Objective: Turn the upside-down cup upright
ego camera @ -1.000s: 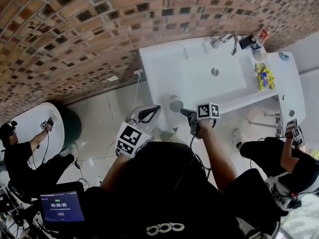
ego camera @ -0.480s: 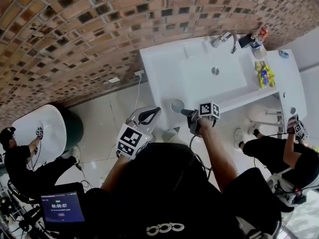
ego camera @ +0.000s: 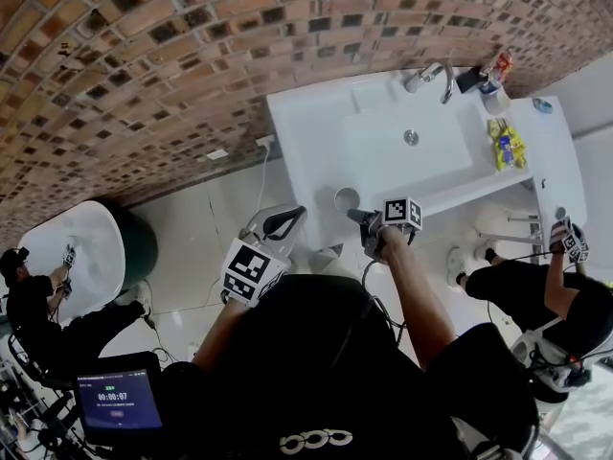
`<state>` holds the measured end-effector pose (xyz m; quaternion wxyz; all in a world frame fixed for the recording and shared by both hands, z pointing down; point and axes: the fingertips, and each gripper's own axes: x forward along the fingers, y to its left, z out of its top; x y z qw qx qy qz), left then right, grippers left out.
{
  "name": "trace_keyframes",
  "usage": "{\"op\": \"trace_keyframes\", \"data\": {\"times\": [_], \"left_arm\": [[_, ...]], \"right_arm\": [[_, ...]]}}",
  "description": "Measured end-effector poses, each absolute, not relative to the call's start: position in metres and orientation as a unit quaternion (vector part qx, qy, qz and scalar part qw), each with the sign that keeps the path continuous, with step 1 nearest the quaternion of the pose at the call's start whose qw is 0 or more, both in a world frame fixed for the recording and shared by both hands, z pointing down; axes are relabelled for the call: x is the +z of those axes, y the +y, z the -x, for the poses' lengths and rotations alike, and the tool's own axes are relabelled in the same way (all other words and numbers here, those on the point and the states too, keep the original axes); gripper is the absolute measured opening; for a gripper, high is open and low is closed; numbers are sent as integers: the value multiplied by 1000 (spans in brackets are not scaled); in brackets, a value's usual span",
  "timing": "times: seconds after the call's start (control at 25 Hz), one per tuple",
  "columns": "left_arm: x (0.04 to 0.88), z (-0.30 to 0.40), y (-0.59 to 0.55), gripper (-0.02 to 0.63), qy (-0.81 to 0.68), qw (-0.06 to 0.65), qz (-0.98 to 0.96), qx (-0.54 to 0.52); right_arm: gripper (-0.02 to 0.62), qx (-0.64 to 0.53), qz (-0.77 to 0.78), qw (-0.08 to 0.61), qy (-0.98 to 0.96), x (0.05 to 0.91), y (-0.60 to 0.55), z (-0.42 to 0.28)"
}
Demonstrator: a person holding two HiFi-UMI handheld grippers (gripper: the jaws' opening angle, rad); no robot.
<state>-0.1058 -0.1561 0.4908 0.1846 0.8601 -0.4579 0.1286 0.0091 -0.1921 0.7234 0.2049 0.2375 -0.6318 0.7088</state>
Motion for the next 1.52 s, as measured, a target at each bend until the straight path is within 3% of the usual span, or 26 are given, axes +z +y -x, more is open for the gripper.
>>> {"op": "trace_keyframes", "data": {"times": [0.92,1.24,1.44,1.52], "left_arm": [[483,125,-117,15,-379,174,-903,104],[471,103,-86,15,-350,141,-919,119],[462,55,-46,15,-358,124,-917,124],[464,30,-25,15,-365,126,-914,125]], "right_arm": [[94,688,-352,144,-618,704,-147,-40],[85,441,-389,146,-795,581,-134,-33],[-8,285,-359,148,-876,515,-91,-39],[-8,225,-342,167,-897,499,-63,-52]]}}
